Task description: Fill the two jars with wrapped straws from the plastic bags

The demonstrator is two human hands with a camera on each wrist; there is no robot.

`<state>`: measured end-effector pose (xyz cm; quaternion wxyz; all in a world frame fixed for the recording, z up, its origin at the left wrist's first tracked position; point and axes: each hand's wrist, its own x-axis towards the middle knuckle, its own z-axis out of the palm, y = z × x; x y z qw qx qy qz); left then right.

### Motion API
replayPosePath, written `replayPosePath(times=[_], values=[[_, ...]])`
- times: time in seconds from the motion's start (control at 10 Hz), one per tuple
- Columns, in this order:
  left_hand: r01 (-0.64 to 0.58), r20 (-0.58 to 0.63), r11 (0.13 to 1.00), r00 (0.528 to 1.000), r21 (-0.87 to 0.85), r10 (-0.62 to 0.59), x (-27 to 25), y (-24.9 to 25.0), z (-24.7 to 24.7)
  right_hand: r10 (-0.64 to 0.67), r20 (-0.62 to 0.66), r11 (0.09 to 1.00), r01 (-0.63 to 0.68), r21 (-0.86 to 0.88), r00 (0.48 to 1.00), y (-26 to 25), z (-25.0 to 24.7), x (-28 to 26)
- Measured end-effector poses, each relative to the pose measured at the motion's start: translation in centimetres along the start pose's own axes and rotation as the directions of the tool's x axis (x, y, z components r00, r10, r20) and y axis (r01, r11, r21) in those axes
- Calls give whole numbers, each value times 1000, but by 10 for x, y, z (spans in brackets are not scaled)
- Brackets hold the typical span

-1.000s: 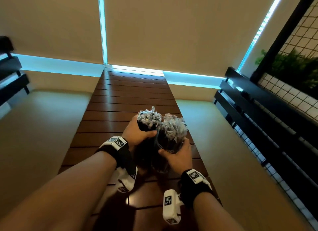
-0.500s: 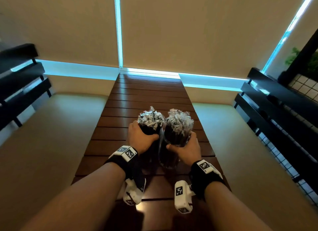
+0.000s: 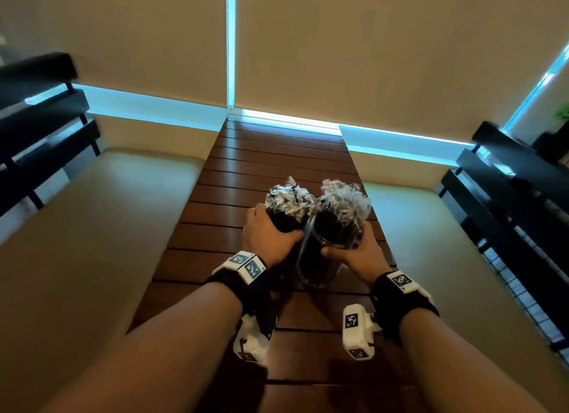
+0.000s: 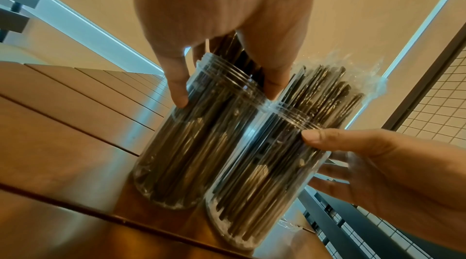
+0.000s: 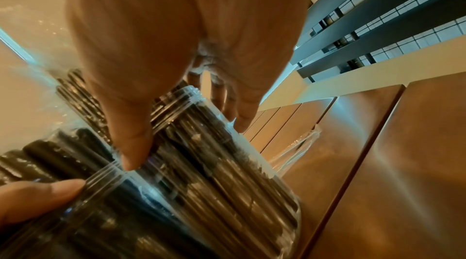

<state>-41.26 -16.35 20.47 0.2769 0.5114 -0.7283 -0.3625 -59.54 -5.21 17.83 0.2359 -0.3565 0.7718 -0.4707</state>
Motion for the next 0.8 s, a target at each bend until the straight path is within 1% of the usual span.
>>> replayPosePath(times=[0.1,0.2,0.4,0.5,0.6,0.7,0.8], values=[[3,1,1000,1000,10,-3,3,0,3,28,29,999,-29,29,999,5,-3,5],[-4,-13,1000,1000,15,4,5,0,4,54,10,997,-54,51,999,12,0,8],[3,-48,1000,999,18,-2,10,0,6,51,-15,994,-49,101,999,11,11,15],[4,-62,999,998,34,-2,13,2,5,50,-27,996,-48,76,998,8,13,18],[17,-44,998,999,57,-15,16,3,4,53,-29,997,-51,57,998,5,12,19],[-11,34,998,999,61,9,11,3,-2,47,-4,998,-47,53,999,7,14,19],[-54,115,999,992,-10,55,4,0,-13,102,-50,993,-99,64,994,10,7,15]])
